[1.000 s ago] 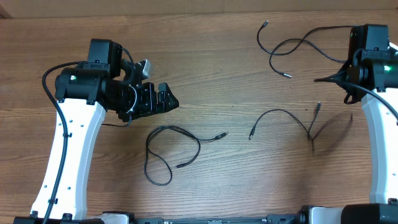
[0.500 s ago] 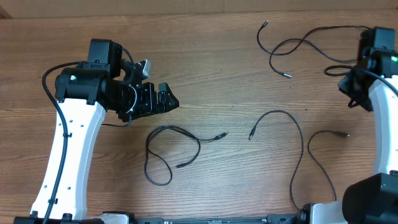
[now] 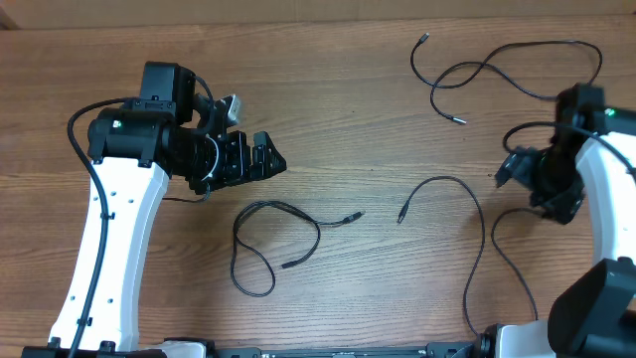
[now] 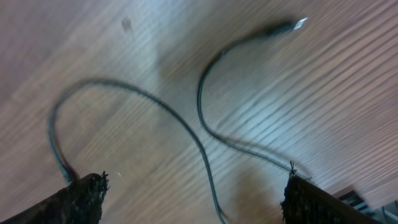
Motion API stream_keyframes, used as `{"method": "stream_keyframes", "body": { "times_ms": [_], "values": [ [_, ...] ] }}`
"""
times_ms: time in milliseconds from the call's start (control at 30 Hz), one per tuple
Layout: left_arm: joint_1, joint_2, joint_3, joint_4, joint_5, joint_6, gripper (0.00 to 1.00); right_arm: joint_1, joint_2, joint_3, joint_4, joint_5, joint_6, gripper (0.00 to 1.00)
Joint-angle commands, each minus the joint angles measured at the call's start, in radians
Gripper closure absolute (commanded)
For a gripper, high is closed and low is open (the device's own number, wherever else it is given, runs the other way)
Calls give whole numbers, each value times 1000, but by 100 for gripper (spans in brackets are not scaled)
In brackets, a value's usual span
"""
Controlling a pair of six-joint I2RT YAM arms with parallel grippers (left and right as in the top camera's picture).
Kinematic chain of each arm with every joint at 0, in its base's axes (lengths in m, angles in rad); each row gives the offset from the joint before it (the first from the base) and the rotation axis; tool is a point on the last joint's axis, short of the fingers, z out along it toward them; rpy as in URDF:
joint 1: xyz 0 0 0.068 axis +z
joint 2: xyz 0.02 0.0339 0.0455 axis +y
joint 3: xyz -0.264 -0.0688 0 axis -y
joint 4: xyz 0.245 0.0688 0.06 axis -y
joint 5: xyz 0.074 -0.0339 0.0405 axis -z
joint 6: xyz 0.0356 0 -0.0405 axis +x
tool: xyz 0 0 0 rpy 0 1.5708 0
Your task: Untangle cables
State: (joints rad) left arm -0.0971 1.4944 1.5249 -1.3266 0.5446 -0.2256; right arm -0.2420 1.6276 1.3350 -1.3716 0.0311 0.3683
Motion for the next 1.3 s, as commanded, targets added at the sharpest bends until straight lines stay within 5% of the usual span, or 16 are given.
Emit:
{"method": "stream_keyframes", "body": {
  "times_ms": [0,67,233,833,1000,1267],
  "values": [
    [-3,3,0,11,-5,8,0,24,4,-109,56,-46,-7,14],
    [-3,3,0,18,-5,8,0,43,4,-181,121,-66,-6,28],
    [-3,3,0,18,-5,8,0,80,4,-247,223,-78,12,34],
    [-3,3,0,19,-6,9,0,87,8,-433,484,20,16,23],
    [-3,3,0,21,-6,9,0,86,8,-462,508,19,16,37],
    [-3,3,0,26,-5,9,0,86,8,-528,549,5,17,35]
  ]
}}
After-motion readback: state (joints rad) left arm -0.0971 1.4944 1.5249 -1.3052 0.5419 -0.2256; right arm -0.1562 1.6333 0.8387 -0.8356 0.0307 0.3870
